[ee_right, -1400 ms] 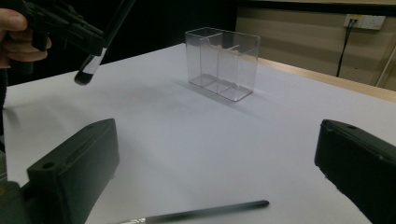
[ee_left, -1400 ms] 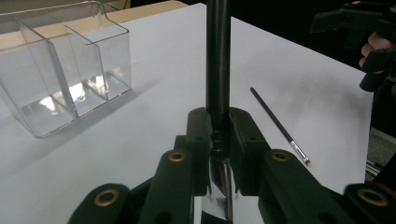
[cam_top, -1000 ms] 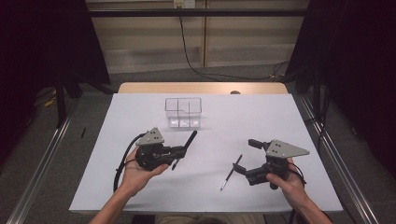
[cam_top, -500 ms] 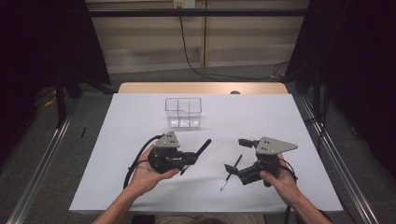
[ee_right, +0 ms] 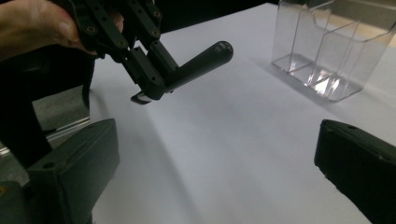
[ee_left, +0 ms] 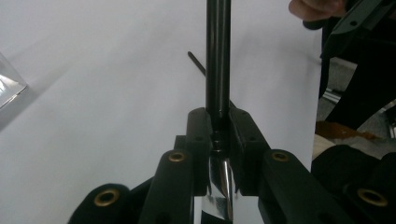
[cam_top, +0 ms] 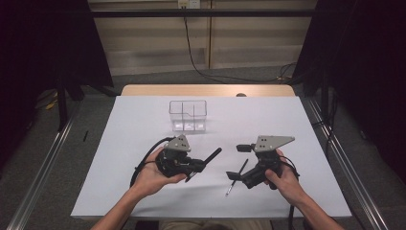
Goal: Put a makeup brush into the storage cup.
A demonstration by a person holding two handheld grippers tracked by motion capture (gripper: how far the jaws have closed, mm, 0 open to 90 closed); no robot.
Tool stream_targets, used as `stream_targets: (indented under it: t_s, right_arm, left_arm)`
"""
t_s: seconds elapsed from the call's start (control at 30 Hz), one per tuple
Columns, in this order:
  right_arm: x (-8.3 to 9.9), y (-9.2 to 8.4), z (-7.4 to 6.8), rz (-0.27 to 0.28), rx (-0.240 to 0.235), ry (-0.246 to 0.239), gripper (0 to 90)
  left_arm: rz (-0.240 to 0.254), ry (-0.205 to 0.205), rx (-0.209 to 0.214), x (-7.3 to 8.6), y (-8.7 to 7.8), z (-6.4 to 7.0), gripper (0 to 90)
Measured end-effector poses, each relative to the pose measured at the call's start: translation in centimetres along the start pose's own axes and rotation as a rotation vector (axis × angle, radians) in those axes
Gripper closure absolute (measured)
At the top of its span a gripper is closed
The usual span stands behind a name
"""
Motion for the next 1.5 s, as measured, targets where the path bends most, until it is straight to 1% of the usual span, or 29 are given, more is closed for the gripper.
stream_targets:
  t_s: [0.1, 0.17, 0.2, 0.3, 0.37, 0.43, 0.6, 0.7, 0.73, 0.77, 0.83, 0.87, 0.93, 0.97, 1.03, 1.17, 1.3, 1.43, 1.47, 1.5]
  right_arm:
    - [0.2, 0.0, 0.1, -0.051, -0.027, 0.008, 0.0]
    - [0.3, 0.0, 0.1, -0.073, -0.033, 0.012, 0.0]
    - [0.3, 0.0, 0.1, -0.085, -0.042, 0.015, 0.0]
    - [0.3, 0.1, 0.1, -0.125, -0.059, 0.021, 0.0]
    - [0.5, 0.3, 0.0, -0.165, -0.072, 0.013, 0.0]
    - [0.7, 0.5, -0.1, -0.206, -0.085, 0.004, 0.0]
    - [1.0, 1.3, -0.5, -0.292, -0.113, -0.019, 0.7]
    - [1.3, 1.7, -0.6, -0.348, -0.122, -0.055, 2.3]
    - [1.4, 1.9, -0.6, -0.366, -0.125, -0.057, 2.6]
    - [1.5, 2.0, -0.6, -0.383, -0.125, -0.070, 2.6]
    - [1.7, 2.2, -0.8, -0.415, -0.141, -0.095, 2.6]
    - [1.8, 2.3, -0.8, -0.432, -0.153, -0.103, 2.6]
    - [1.8, 2.5, -0.9, -0.451, -0.183, -0.112, 2.8]
    - [1.9, 2.6, -0.9, -0.462, -0.190, -0.112, 3.0]
    - [1.9, 2.8, -0.8, -0.488, -0.188, -0.115, 2.8]
    - [1.8, 3.1, -0.6, -0.535, -0.200, -0.125, 3.7]
    - [1.8, 3.4, -0.6, -0.584, -0.215, -0.133, 6.0]
    - [1.9, 3.5, -0.5, -0.646, -0.222, -0.126, 7.9]
    - [1.9, 3.7, -0.4, -0.655, -0.224, -0.134, 8.0]
    - [2.0, 3.7, -0.3, -0.675, -0.226, -0.140, 8.2]
  left_arm:
    - [-0.036, 0.026, -0.001, 0.0, 0.1, 0.1, 79.5]
    - [-0.066, 0.046, 0.005, 0.1, 0.1, 0.1, 79.5]
    - [-0.087, 0.055, -0.004, 0.2, 0.1, 0.1, 79.5]
    - [-0.133, 0.067, -0.007, 0.6, -0.1, -0.2, 79.5]
    - [-0.159, 0.070, -0.013, 0.7, -0.2, -0.3, 79.5]
    - [-0.185, 0.087, -0.012, 0.8, -0.3, -0.3, 79.5]
    - [-0.218, 0.106, -0.005, 1.0, -0.2, -0.1, 79.5]
    - [-0.247, 0.127, -0.004, 1.2, 0.0, 0.0, 79.5]
    - [-0.257, 0.130, -0.001, 1.4, 0.2, 0.1, 79.5]
    - [-0.267, 0.137, 0.000, 1.5, 0.3, 0.1, 79.5]
    - [-0.288, 0.145, 0.000, 1.6, 0.4, 0.2, 79.5]
    - [-0.302, 0.157, 0.002, 1.7, 0.5, 0.1, 79.5]
    - [-0.312, 0.158, 0.000, 1.7, 0.6, 0.2, 79.5]
    - [-0.324, 0.169, -0.001, 1.7, 0.6, 0.1, 79.5]
    - [-0.337, 0.177, 0.003, 1.7, 0.6, 0.1, 79.5]
    - [-0.364, 0.187, 0.006, 1.8, 0.6, 0.3, 79.5]
    - [-0.379, 0.199, 0.004, 1.9, 0.7, 0.4, 79.5]
    - [-0.400, 0.210, 0.011, 1.9, 0.8, 0.6, 79.5]
    - [-0.397, 0.204, 0.008, 1.9, 0.9, 0.6, 79.5]
    - [-0.405, 0.211, 0.011, 1.9, 0.8, 0.6, 79.5]
Point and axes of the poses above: each handheld gripper's, and its own axes: y roughly forward along the jaws, x roughly out of its underside, z roughly to its right, the point moved 9 cm from there along y, roughly forward along the jaws, and after that the axes turned 5 degrees about -x, right-handed, at the moved point
